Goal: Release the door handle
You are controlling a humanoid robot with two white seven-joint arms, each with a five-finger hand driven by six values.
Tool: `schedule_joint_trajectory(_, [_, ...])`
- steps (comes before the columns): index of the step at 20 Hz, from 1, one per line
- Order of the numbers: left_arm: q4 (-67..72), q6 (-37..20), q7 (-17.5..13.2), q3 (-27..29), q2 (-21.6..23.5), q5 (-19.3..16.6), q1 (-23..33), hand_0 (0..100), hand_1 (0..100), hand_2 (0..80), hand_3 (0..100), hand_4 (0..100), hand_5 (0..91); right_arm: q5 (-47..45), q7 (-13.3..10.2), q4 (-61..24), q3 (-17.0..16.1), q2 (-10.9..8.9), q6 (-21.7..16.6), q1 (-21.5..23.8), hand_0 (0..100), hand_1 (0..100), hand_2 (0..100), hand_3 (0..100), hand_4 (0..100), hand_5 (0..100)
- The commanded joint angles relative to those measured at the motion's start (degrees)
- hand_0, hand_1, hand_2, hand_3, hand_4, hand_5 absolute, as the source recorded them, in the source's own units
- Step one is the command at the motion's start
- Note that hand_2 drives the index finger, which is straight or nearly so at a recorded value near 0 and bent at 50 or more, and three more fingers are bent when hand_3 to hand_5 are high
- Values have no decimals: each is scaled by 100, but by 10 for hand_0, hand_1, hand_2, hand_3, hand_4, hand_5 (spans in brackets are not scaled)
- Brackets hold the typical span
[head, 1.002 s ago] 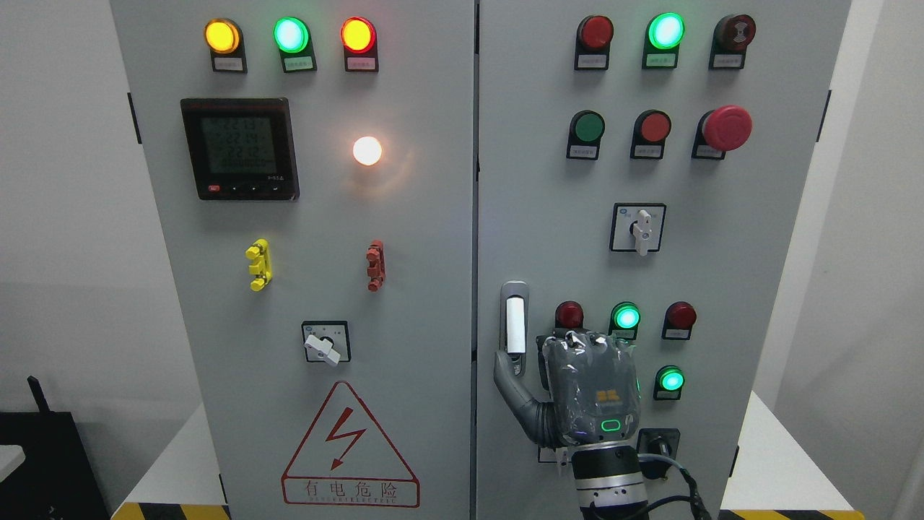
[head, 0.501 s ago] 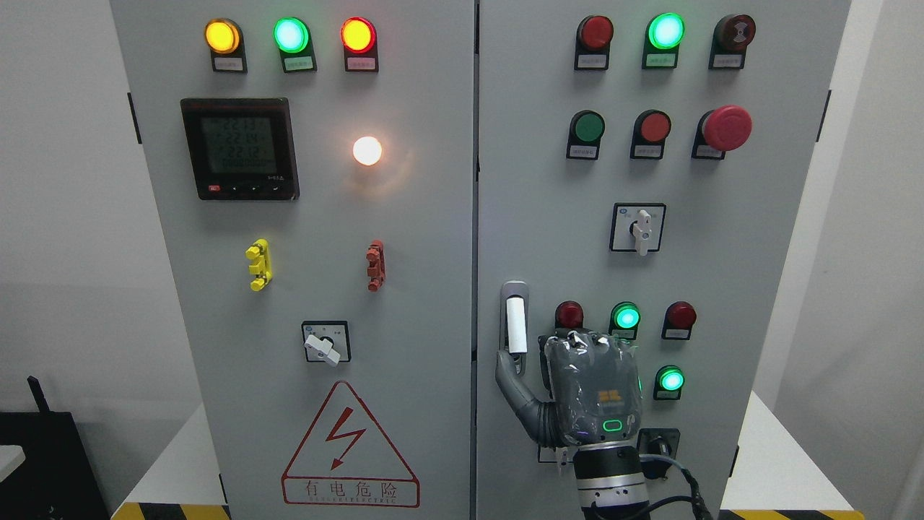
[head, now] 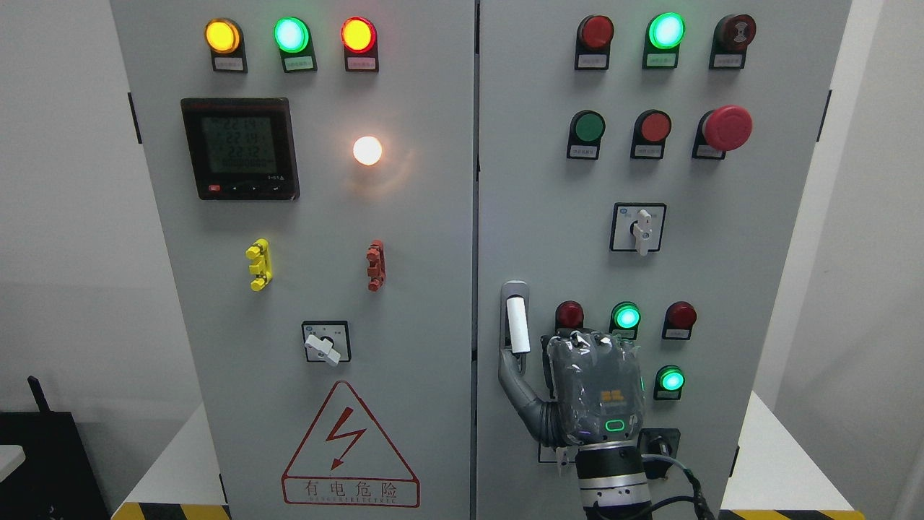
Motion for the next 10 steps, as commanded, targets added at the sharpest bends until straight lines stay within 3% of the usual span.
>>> schedule_joint_trajectory(1, [53, -4, 5, 9, 0, 0, -18, 120, 389, 0, 0, 0, 0, 0, -5, -6, -24, 1, 3, 0, 503, 112, 1000, 1000, 1000, 1000])
schedule_joint_trajectory(10, [53, -4, 5, 9, 0, 0, -18, 120, 389, 0, 0, 0, 0, -9, -14, -15, -94, 1, -6, 9, 507, 110, 1000, 1000, 1000, 1000])
